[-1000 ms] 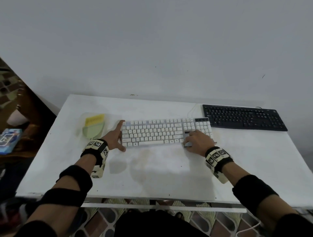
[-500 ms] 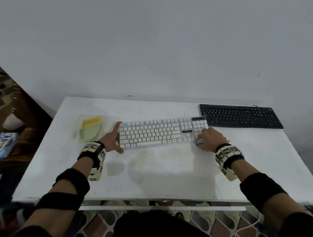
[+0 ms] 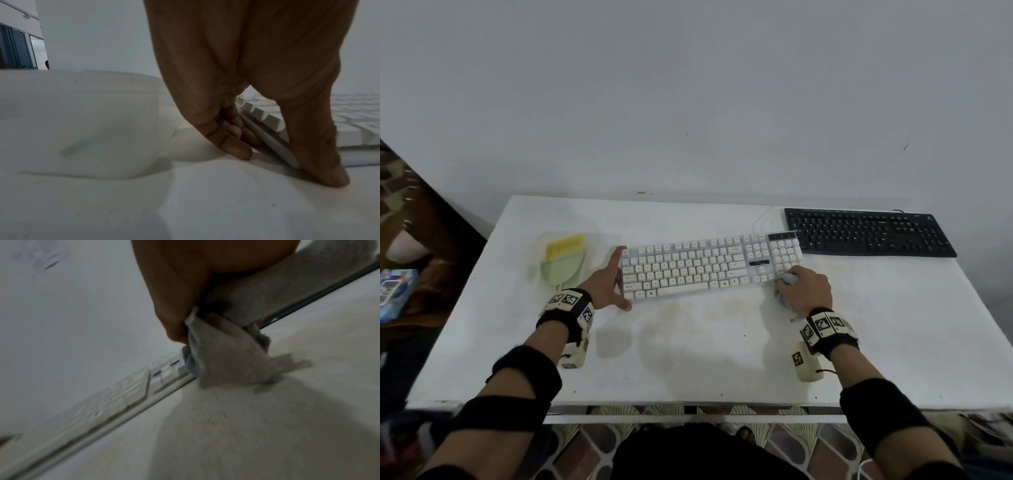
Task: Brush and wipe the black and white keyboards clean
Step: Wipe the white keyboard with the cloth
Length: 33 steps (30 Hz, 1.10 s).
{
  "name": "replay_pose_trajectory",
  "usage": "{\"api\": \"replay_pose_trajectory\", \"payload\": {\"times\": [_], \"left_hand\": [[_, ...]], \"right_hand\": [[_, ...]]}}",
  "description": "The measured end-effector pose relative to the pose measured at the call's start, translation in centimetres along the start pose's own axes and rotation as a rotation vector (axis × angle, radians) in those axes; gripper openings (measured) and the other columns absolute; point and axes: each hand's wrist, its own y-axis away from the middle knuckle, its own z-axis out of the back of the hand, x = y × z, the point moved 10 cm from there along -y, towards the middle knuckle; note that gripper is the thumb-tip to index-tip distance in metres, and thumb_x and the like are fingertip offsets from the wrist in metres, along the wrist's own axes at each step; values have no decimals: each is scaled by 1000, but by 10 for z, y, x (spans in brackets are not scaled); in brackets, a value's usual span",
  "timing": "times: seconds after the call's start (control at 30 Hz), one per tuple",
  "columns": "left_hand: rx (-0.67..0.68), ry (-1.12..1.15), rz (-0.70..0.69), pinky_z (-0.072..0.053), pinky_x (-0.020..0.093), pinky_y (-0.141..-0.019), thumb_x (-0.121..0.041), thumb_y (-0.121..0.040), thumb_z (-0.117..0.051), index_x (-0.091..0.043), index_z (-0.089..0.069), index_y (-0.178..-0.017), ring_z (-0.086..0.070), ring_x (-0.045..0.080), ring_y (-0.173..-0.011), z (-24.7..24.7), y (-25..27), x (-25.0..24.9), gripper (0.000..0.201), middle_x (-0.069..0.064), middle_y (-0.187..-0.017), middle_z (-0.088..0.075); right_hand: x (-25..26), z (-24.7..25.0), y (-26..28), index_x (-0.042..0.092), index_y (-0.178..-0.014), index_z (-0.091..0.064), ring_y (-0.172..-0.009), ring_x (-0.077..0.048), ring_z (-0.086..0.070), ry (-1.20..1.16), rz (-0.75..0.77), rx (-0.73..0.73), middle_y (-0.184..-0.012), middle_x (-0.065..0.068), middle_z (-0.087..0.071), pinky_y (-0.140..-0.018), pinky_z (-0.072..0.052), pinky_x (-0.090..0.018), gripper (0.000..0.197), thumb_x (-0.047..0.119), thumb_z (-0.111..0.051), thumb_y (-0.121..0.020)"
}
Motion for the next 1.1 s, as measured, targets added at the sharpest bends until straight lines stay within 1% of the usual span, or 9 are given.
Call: {"api": "replay_pose_trajectory", "payload": {"times": [0.17, 0.27, 0.37, 0.5, 0.7, 0.8, 0.93, 1.0, 1.1], "left_hand": [[8, 6, 9, -47, 29, -83, -4, -65, -95, -33, 9, -161, -59, 8, -85, 0, -1, 3, 145, -4, -101, -68], [15, 11, 12, -47, 30, -86, -5, -65, -95, -34, 11, -161, -61, 12, -91, -1, -3, 4, 146, -1, -107, -68], [15, 40, 7, -48, 29, -83, -3, -64, -95, -35, 10, -161, -62, 13, -88, -1, -4, 6, 146, 2, -102, -69], [16, 37, 1, -48, 32, -85, -3, -64, -95, -36, 9, -160, -63, 15, -89, -1, -3, 3, 146, 3, -101, -70], [7, 23, 9, -47, 32, -94, -3, -65, -94, -33, 12, -161, -64, 23, -106, -1, 0, 0, 146, 2, -114, -69], [16, 34, 10, -45, 32, -95, -3, -66, -94, -32, 12, -161, -62, 24, -108, -1, 1, -2, 145, 3, -116, -69], [11, 30, 7, -45, 30, -91, -3, -66, -94, -32, 11, -161, -62, 23, -106, 0, 1, -2, 144, 1, -115, -68], [3, 36, 5, -45, 29, -88, -3, -67, -93, -33, 11, -161, -62, 21, -103, -1, 2, -2, 144, 0, -113, -67], [-8, 51, 2, -45, 24, -83, -2, -67, -93, -35, 11, -161, -61, 15, -98, -1, 3, -3, 145, 0, -112, -66]], "right_hand": [[-51, 34, 11, 15, -101, -66, -94, -33, -63, -249, -303, -222, -96, -10, -69, -80, -46, -35, 28, 40, -66, -89], [-71, 28, 14, 6, -120, -65, -105, -37, -60, -233, -497, -201, -117, -19, -67, -88, -46, -38, 42, 41, -59, -96], [-54, 4, 15, 1, -112, -68, -106, -38, -63, -245, -500, -140, -111, -20, -69, -83, -48, -36, 42, 39, -56, -98], [-18, -29, 19, 10, -95, -72, -90, -31, -65, -207, -325, 16, -94, -11, -71, -79, -49, -32, 33, 41, -59, -94], [-63, 20, 21, 1, -129, -55, -115, -41, -58, -248, -588, -214, -124, -24, -62, -88, -45, -41, 47, 38, -53, -99], [-48, 12, 19, 3, -128, -54, -114, -41, -58, -238, -528, -188, -124, -24, -62, -85, -44, -39, 44, 37, -54, -100], [10, -25, 29, 9, -116, -61, -101, -34, -63, -161, -239, -26, -109, -13, -67, -79, -41, -30, 36, 39, -57, -97], [41, -35, 36, 12, -103, -62, -89, -28, -66, -142, -96, 0, -94, -6, -68, -73, -44, -29, 29, 41, -59, -96], [96, -43, 43, 15, -100, -63, -77, -16, -64, -190, 99, -3, -85, 3, -68, -69, -46, -26, 26, 40, -62, -95]]}}
